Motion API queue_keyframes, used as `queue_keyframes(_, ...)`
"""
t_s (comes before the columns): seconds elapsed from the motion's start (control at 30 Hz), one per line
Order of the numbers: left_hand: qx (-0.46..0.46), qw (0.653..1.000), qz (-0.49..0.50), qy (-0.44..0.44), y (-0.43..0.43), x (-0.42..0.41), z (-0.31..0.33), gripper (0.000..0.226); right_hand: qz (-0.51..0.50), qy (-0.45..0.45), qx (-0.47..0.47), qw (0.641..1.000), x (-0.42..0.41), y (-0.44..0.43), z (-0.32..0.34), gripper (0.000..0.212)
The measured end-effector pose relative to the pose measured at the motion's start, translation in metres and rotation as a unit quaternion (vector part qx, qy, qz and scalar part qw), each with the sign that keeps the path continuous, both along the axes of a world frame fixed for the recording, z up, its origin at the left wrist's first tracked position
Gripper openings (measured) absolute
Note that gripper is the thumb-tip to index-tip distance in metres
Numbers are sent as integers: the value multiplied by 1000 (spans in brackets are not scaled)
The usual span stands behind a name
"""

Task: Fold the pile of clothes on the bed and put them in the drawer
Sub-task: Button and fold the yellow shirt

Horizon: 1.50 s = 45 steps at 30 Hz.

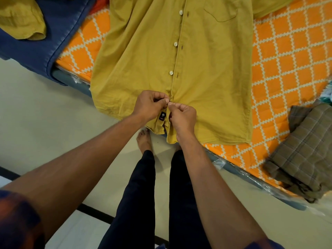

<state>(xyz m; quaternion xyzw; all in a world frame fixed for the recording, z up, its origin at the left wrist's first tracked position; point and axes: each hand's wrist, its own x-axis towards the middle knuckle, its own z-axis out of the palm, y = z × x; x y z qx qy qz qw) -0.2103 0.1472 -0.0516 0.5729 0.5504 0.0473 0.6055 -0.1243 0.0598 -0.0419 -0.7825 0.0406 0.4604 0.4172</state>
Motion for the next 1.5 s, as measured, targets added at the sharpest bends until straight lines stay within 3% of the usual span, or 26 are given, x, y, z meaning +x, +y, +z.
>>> queue_keyframes(0.23,32,999,-22,6,-1,0,-3,7,-72,51,41,995,-2,-7,-5,13)
queue_keyframes(0.43,-24,999,-42,-5,7,-2,-1,6,-71,45,68,994,-3,-10,-3,8)
queue_keyframes(0.63,-48,998,-40,-19,9,-2,1,7,-133,35,77,988,-9,-5,-1,11)
queue_keyframes(0.83,-68,997,-41,-19,12,-3,0,11,-94,23,70,993,-7,-6,-3,11)
queue_keyframes(1.1,-40,999,-18,-2,5,-1,1,11,15,-2,57,998,-2,-9,-4,6)
queue_keyframes(1.3,-17,999,-24,17,5,1,2,10,-41,20,56,997,-2,-7,-6,12)
queue_keyframes(1.5,96,993,-57,32,-9,0,5,24,-86,0,60,994,-6,-2,-8,5)
